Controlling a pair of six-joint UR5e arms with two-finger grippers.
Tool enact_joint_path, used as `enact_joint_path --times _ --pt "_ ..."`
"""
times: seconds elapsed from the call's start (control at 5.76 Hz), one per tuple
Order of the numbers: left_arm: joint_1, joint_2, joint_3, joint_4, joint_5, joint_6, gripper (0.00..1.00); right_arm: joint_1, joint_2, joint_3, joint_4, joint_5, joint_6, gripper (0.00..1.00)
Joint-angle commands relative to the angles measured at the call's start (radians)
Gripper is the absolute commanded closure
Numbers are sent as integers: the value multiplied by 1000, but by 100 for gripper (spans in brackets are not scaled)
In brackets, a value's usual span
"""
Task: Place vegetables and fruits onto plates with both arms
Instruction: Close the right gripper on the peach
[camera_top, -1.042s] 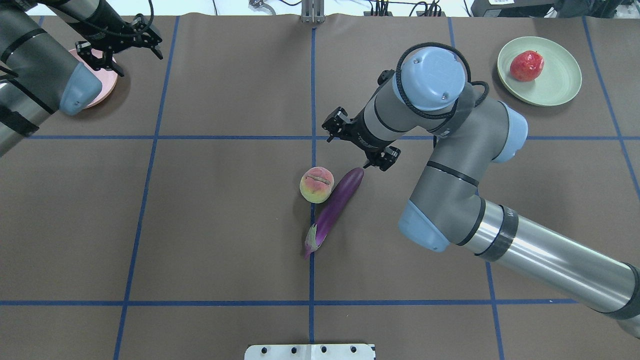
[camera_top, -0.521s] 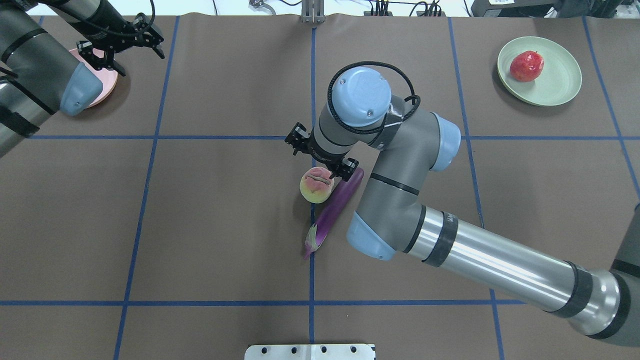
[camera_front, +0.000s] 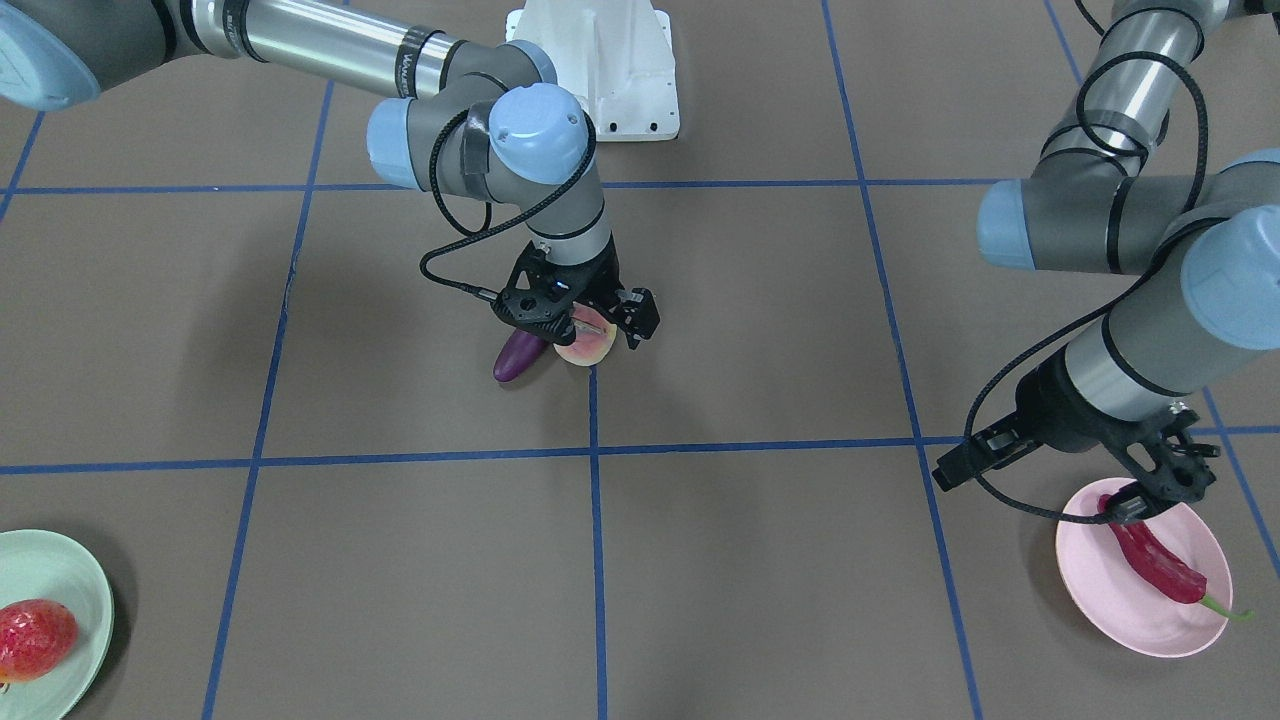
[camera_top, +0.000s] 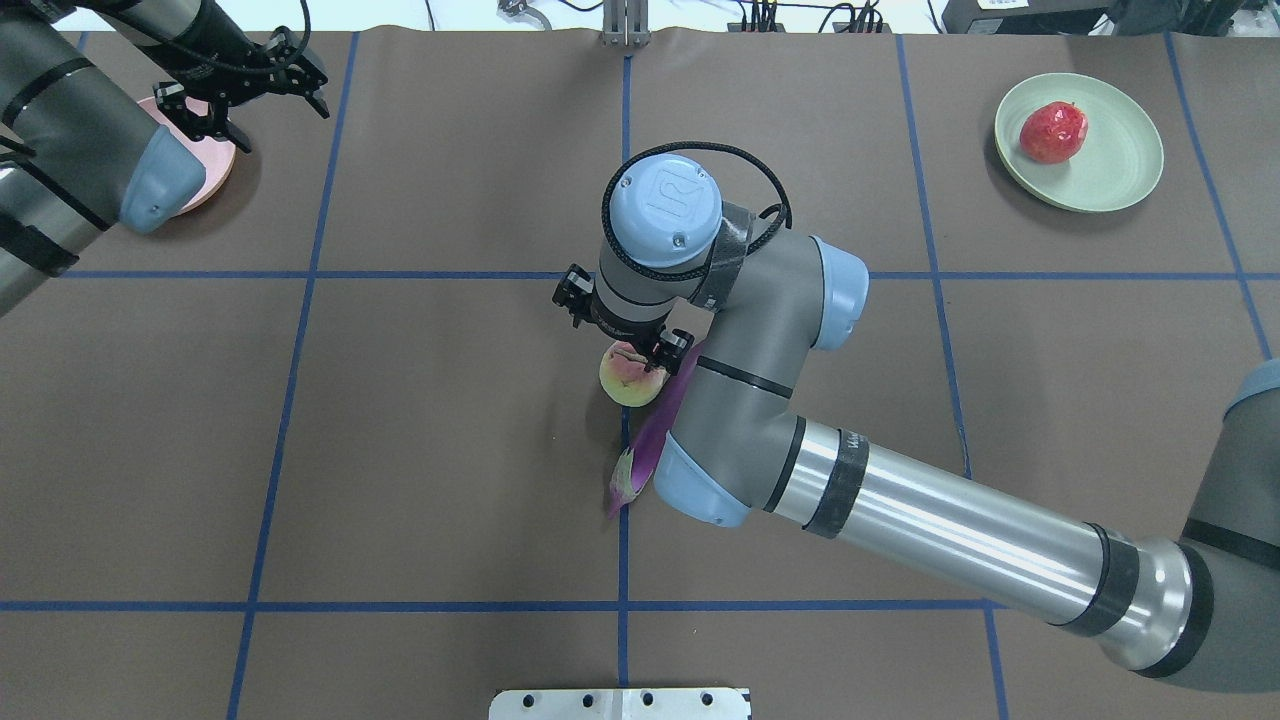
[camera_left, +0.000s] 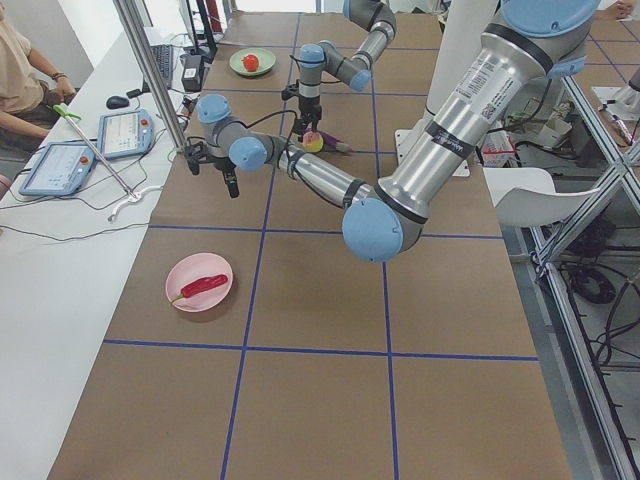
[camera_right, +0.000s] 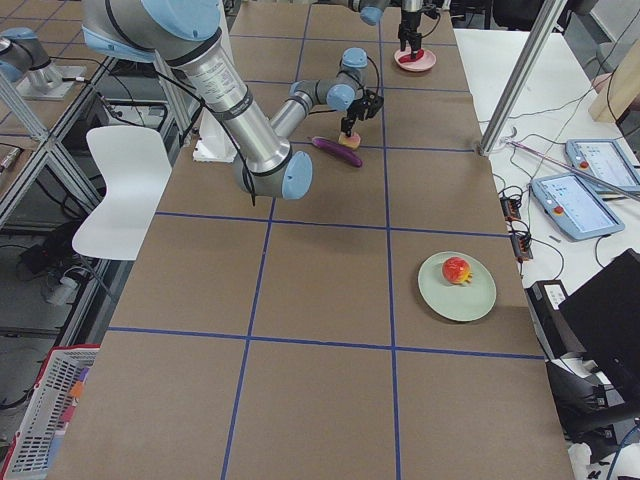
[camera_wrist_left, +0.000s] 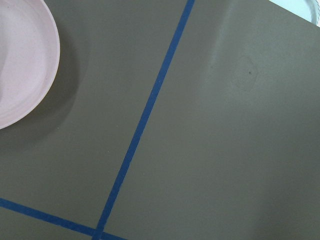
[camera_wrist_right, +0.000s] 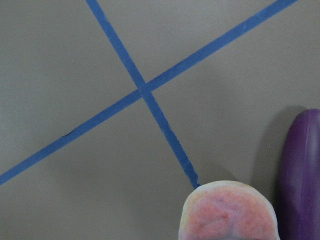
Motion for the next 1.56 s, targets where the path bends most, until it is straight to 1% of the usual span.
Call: enact_joint_path --times 0.0,0.17,0.69,1.04,1.39 --pt "2 1 0 0 0 0 0 4 27 -4 -86 2 -49 0" --pt "6 -1 0 0 0 -1 0 3 31 -7 -147 0 -105 0" --pt "11 -1 -2 0 0 -2 0 -2 54 -86 -152 15 -128 0" --pt "18 -1 -2 0 2 -3 0 -3 70 -96 -186 28 -150 0" --pt "20 -1 -2 -3 2 -40 0 -25 65 -108 -186 25 -150 1"
